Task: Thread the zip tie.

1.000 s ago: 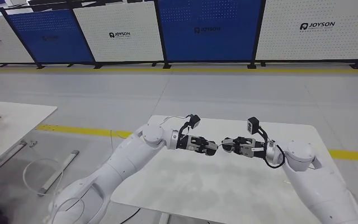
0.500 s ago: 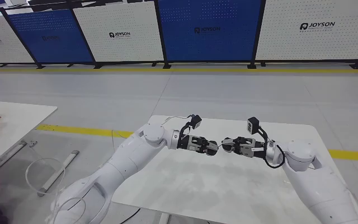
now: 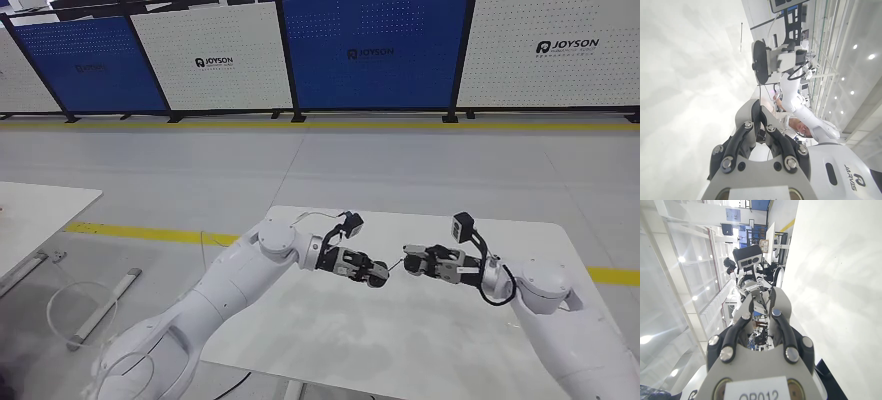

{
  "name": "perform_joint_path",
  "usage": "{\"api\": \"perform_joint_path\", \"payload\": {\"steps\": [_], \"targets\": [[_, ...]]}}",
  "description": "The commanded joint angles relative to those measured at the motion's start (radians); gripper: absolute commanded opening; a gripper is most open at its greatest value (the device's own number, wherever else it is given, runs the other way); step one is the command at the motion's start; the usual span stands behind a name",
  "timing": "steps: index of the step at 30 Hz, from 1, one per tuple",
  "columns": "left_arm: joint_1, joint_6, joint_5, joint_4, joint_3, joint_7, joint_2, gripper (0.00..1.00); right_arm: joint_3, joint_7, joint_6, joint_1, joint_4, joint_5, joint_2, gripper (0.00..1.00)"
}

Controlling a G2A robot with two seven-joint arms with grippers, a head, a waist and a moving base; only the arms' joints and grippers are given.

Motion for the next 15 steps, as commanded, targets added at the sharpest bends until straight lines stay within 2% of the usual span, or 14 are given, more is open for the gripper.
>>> {"api": "perform_joint_path", "payload": {"steps": [1,5,8,15], "targets": [[-0.006,0.018,0.014,0.005,0.005,-0.03,0.001,0.0,0.029,0.008,-0.007,-0.021,-0.012,-0.003,0.01,1.0],[-0.027,0.061,0.05,0.018,0.033,-0.121,-0.003,0.0,0.093,0.012,-0.017,-0.072,-0.056,-0.001,0.03,1.0],[-0.037,0.068,0.031,0.03,0.045,-0.158,-0.013,0.0,0.114,0.014,-0.021,-0.092,-0.075,0.012,0.035,1.0],[-0.039,0.07,0.026,0.032,0.046,-0.161,-0.014,0.0,0.114,0.014,-0.021,-0.092,-0.075,0.012,0.035,1.0]]}}
